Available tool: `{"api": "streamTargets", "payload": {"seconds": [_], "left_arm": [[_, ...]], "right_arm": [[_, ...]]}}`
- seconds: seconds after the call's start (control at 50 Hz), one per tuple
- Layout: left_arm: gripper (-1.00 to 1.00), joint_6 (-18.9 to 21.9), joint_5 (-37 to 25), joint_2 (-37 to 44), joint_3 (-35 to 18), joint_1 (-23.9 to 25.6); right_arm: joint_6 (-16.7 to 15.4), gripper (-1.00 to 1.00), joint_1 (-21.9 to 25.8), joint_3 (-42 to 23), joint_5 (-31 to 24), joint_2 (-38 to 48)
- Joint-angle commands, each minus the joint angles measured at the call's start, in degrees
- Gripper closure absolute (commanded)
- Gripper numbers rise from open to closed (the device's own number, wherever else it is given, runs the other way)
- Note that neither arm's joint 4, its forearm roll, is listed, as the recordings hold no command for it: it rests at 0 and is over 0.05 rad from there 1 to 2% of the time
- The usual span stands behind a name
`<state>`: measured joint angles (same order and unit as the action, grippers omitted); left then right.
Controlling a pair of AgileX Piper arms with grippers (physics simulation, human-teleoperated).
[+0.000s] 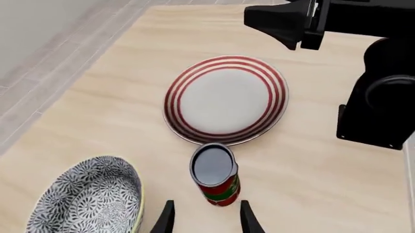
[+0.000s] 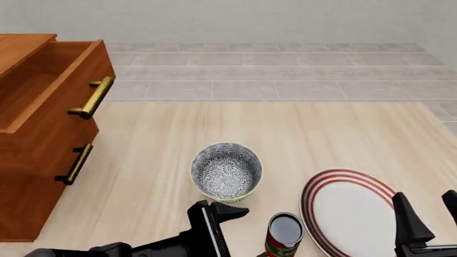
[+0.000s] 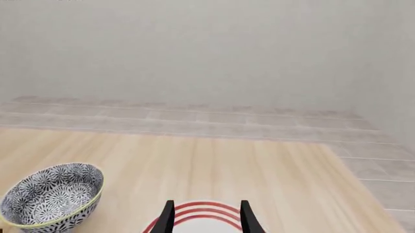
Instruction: Put the ketchup in the top drawer of the cabinet.
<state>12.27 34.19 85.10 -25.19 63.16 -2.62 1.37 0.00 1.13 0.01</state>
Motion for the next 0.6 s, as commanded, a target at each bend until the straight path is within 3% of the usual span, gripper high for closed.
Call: {"api": "streamTargets", "payload": {"seconds": [0.02, 0.6], "left_arm": [[-1.00, 0.4, 0.8, 5.9, -3.0, 0.9], [-1.00, 1.0, 3.7, 15.7, -6.3, 0.1]], "right_arm": [[-0.3, -1.00, -0.4, 0.0, 0.6, 0.0], [0.2, -1.00, 0.0, 0.0, -0.1, 0.0]]}}
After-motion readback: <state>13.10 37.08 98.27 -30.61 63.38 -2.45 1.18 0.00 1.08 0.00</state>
